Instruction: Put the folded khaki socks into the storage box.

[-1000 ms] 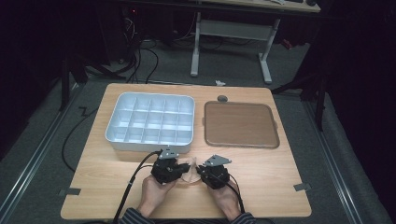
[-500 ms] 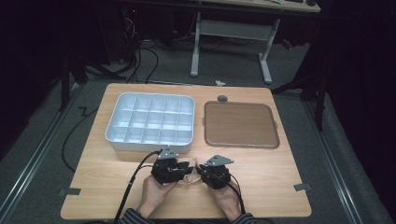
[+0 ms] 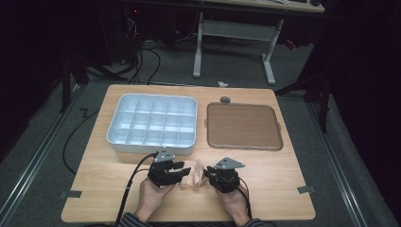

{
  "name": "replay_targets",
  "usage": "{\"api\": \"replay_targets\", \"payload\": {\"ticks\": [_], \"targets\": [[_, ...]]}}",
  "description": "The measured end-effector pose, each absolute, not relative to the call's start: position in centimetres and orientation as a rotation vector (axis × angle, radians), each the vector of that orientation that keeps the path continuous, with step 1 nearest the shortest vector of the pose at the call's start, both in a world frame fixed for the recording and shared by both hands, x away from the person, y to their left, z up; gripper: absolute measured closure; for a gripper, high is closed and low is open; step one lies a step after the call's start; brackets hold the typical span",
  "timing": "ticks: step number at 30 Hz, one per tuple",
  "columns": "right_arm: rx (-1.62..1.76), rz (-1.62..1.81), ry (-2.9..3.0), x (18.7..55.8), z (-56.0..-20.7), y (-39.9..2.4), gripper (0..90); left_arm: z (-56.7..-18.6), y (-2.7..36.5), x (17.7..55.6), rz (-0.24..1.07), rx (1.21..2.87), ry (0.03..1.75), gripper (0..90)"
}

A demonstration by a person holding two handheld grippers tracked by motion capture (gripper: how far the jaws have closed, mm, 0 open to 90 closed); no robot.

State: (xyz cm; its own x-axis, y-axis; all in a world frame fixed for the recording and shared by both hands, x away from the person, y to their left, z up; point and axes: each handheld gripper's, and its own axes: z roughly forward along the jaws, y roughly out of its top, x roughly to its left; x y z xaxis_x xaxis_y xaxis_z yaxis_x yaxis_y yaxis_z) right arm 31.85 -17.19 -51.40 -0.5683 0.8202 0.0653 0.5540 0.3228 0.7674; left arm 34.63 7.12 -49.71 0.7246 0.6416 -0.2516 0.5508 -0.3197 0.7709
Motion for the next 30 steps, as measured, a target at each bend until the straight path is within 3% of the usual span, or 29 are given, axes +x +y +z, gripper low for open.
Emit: {"api": "replay_targets", "payload": {"ticks": [7, 16, 22, 30], "targets": [[1.192, 1.135, 2.224, 31.0, -49.9, -17.7, 77.6, -50.4, 7.4, 34.4, 0.143, 2.023, 0.931, 58.8], [1.060, 1.187, 2.254, 30.0, -48.1, -15.5, 78.8, -50.7, 6.8, 34.3, 0.172, 2.057, 0.927, 58.5], [1.038, 1.142, 2.301, 30.5, -49.0, -14.0, 79.4, -51.1, 6.4, 34.3, 0.207, 2.101, 0.932, 58.4], [1.104, 1.044, 2.307, 31.4, -51.0, -15.1, 79.4, -51.9, 6.2, 34.4, 0.226, 2.160, 0.956, 58.3]]}}
